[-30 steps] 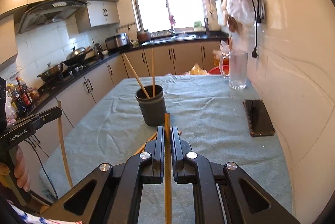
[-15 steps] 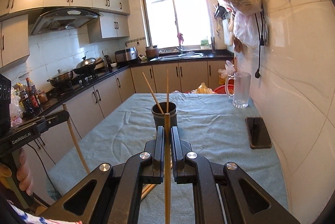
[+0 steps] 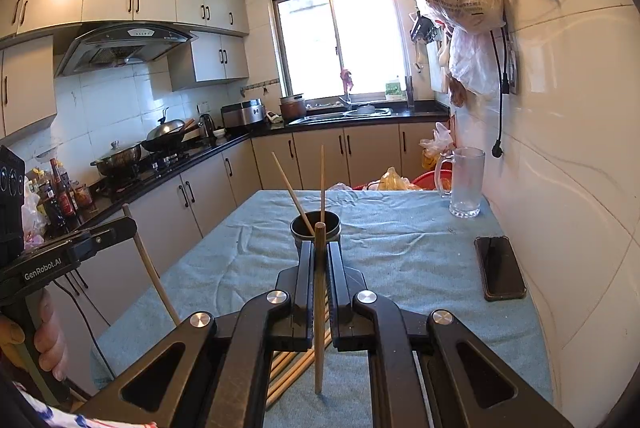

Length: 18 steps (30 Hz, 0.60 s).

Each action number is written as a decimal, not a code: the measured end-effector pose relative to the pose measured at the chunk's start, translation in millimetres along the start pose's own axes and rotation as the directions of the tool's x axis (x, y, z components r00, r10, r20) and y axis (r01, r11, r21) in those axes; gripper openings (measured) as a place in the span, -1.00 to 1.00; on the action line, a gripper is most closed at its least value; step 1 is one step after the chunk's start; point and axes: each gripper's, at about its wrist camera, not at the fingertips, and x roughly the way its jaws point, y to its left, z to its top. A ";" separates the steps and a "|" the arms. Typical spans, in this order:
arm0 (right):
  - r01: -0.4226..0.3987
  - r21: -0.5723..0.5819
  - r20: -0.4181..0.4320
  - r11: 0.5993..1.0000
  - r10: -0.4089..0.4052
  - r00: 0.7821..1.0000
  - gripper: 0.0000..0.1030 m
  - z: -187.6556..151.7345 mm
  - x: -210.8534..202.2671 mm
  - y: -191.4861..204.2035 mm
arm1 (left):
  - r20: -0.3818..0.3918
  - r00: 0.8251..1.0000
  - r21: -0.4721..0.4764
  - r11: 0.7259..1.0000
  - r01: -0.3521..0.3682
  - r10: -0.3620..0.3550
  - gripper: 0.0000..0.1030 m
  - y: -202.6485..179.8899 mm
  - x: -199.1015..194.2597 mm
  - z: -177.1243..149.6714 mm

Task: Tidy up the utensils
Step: 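Raise both held chopsticks upright and carry them over the black cup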

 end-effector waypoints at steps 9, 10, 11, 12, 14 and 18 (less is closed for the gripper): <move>-0.005 -0.008 0.006 1.000 0.005 1.000 -0.89 14.2 4.8 -0.7 | 0.002 1.000 -0.008 1.000 0.001 -0.001 -0.87 3.1 14.9 25.8; -0.005 -0.011 0.009 1.000 0.005 1.000 -0.89 17.7 5.5 -0.4 | 0.006 1.000 -0.006 1.000 0.000 0.000 -0.87 3.8 16.8 29.9; -0.005 -0.014 0.011 1.000 0.005 1.000 -0.89 22.0 6.5 -0.4 | 0.011 1.000 -0.004 1.000 -0.001 0.001 -0.87 4.1 19.2 35.6; -0.007 -0.017 0.013 1.000 0.007 1.000 -0.89 27.0 7.6 -0.4 | 0.018 1.000 -0.005 1.000 0.000 0.000 -0.87 4.5 21.6 42.1; -0.010 -0.022 0.019 1.000 0.011 1.000 -0.89 36.5 9.6 -0.1 | 0.026 1.000 -0.012 1.000 0.002 -0.002 -0.87 7.1 25.7 52.7; -0.016 -0.042 0.037 0.999 0.017 0.999 -0.89 60.5 15.6 0.1 | 0.058 0.998 -0.022 1.000 -0.003 0.005 -0.87 11.1 35.9 79.4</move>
